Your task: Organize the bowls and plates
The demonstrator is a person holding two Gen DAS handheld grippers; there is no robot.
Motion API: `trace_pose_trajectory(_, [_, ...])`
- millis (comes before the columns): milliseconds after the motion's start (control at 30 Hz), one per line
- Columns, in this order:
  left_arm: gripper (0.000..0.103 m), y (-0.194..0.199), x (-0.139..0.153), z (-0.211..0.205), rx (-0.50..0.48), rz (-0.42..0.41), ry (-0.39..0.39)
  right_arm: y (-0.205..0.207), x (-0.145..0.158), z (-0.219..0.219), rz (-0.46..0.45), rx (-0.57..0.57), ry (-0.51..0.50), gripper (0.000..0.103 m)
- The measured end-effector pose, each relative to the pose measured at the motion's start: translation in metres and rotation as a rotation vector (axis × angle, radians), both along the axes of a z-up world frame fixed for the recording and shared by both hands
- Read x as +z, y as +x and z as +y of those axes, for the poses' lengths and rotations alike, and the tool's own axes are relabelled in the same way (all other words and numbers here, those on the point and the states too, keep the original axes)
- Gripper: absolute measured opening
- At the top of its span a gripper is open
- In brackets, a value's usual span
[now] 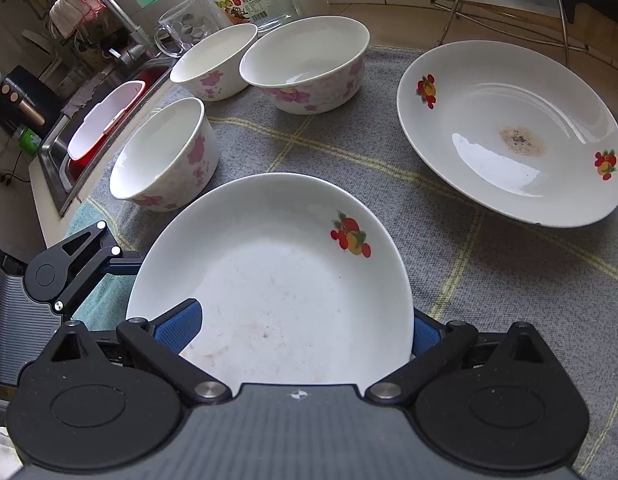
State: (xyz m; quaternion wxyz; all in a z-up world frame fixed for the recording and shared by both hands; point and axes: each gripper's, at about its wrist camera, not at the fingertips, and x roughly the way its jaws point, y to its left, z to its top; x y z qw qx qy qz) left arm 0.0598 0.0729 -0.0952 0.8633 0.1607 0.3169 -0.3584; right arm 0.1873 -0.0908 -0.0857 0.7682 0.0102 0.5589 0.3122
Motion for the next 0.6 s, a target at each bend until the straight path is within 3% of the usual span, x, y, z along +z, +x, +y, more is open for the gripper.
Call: trace_pose_trajectory(600, [0.103,0.003,0.000,-0.001,-0.022,0.003,0.002,0.016,0.000,0.005,0.082,0.029,0.000,0.103])
